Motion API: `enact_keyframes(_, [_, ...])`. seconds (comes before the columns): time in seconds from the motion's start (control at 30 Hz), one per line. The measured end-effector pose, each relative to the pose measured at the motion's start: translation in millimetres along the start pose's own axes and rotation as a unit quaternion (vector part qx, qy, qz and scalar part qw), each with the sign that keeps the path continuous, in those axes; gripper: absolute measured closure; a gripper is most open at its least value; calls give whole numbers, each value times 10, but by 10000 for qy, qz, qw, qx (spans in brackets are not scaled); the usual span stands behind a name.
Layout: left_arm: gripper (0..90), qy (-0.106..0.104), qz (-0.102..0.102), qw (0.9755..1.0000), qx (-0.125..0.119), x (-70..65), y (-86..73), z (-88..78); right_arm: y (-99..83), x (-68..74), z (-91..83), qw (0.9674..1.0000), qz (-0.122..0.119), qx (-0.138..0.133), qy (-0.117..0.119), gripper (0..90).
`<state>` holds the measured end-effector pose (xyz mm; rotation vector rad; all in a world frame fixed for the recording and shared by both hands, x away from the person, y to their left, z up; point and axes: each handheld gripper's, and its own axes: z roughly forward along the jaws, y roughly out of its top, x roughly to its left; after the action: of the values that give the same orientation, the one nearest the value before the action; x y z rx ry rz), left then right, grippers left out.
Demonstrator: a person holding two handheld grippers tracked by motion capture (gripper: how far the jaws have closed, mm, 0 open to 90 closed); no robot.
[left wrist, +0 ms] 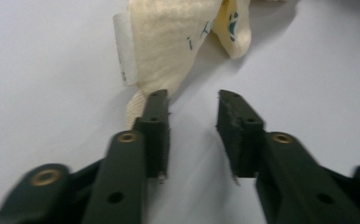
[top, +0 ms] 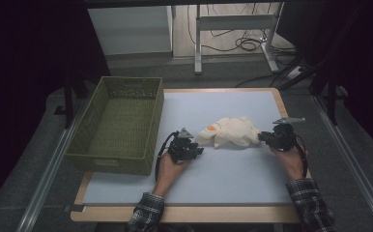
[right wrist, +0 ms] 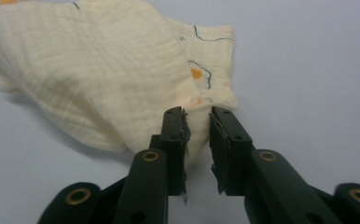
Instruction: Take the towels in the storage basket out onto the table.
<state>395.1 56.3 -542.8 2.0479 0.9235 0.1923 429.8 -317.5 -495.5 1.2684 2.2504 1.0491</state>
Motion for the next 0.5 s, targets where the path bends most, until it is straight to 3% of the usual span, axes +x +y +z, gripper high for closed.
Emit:
enact_keyframes(0.1, [520,-23,-124,9998,-124,26,-10,-22,45,32,-81,9999,-10,-99,85,687])
enact_keyframes(0.27, [453,-16,-327,9987,-399,75,-17,-71,161,227,-152,9990,-182,-173,363,654])
enact_keyframes(0.33, [418,102,-261,9984,-496,83,18,-85,203,338,-143,9982,-249,-192,517,643])
enact_keyframes(0.5, [362,341,-137,9988,-310,113,157,-39,326,639,-51,9951,-556,-143,803,622])
